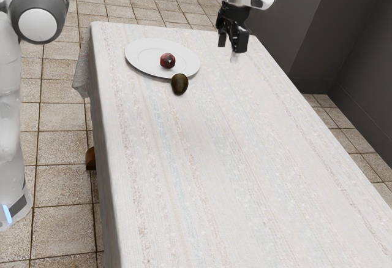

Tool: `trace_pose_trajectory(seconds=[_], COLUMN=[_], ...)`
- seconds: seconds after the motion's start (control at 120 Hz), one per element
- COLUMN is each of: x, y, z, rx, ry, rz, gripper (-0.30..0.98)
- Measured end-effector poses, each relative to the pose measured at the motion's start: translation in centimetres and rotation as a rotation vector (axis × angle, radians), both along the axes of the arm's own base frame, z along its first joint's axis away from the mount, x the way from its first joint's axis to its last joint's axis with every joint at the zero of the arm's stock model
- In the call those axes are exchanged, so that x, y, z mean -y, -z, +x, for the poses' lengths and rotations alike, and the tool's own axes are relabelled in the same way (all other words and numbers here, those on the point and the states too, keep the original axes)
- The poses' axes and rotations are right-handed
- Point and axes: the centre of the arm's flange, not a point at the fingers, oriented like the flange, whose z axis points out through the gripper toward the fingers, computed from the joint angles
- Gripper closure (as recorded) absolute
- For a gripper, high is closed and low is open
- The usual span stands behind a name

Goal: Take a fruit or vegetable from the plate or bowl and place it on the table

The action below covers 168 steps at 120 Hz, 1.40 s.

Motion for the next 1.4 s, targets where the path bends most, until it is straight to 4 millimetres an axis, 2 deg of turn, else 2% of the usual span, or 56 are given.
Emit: trace_pose_trajectory(seconds=[0.117,0.308,0.383,0.858,0.942,0.992,1.025,1.05,1.083,1.133,1.192,1.333,1.4], x=[-0.3,2.4,2.9,1.1,1.0,1.1,1.2,0.3,-2.0,-3.8,-6.2,-16.7,-20.8], y=[0.0,0.1,0.4,2.0,2.3,3.0,3.8,4.5,5.2,5.7,6.3,8.8,9.8], z=[-0.1,0.1,0.2,0.2,-1.0,-3.1,-5.2,-6.9,-9.0,-11.0,-12.5,-16.0,-16.3], rx=[-0.004,-0.008,-0.017,-0.068,-0.088,-0.115,-0.141,-0.156,-0.163,-0.162,-0.161,-0.176,-0.19], ry=[-0.004,0.047,0.057,0.029,0.026,0.027,0.028,0.013,-0.031,-0.071,-0.131,-0.36,-0.455], rz=[-0.003,-0.008,-0.008,-0.008,-0.008,-0.012,-0.022,-0.032,-0.044,-0.051,-0.065,-0.14,-0.144], gripper=[0.0,0.0,0.0,0.0,0.0,0.0,0.0,0.0,0.0,0.0,0.0,0.0,0.0])
